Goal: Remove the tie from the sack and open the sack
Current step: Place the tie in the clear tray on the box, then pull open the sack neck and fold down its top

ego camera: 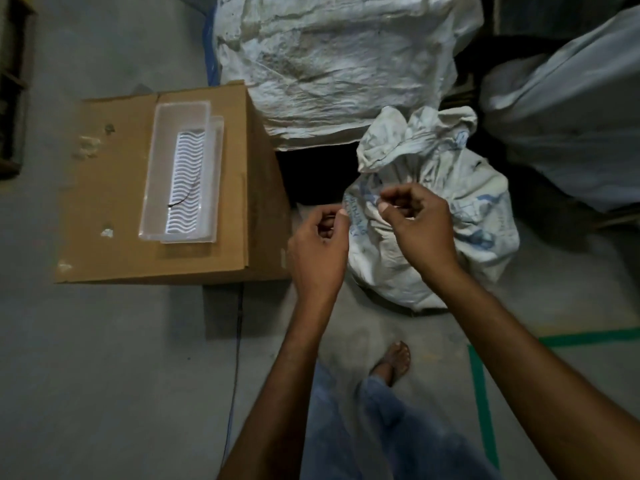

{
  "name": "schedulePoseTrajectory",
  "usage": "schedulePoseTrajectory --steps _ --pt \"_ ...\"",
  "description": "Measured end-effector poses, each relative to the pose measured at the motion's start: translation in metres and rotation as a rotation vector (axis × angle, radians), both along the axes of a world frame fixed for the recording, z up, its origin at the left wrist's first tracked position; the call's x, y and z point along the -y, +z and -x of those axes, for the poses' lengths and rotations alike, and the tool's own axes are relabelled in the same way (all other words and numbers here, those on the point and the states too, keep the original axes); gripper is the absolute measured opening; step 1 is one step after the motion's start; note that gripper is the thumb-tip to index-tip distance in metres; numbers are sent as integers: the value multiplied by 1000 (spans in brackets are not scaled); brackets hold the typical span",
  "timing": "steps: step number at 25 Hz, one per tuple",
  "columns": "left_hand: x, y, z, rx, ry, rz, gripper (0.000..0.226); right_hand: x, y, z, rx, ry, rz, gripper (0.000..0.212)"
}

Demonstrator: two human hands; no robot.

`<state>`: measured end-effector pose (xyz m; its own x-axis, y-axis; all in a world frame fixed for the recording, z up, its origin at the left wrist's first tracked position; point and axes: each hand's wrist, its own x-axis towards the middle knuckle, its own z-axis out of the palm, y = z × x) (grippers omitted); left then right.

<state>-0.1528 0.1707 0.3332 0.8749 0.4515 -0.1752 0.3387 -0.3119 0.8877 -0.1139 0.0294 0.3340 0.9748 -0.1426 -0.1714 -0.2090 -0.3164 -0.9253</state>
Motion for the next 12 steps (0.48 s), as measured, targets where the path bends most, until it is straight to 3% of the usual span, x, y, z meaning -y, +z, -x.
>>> schedulePoseTrajectory --steps 12 --pt "86 -70 -70 -55 -279 252 9 103 -77 -6 -88 -437 -88 14"
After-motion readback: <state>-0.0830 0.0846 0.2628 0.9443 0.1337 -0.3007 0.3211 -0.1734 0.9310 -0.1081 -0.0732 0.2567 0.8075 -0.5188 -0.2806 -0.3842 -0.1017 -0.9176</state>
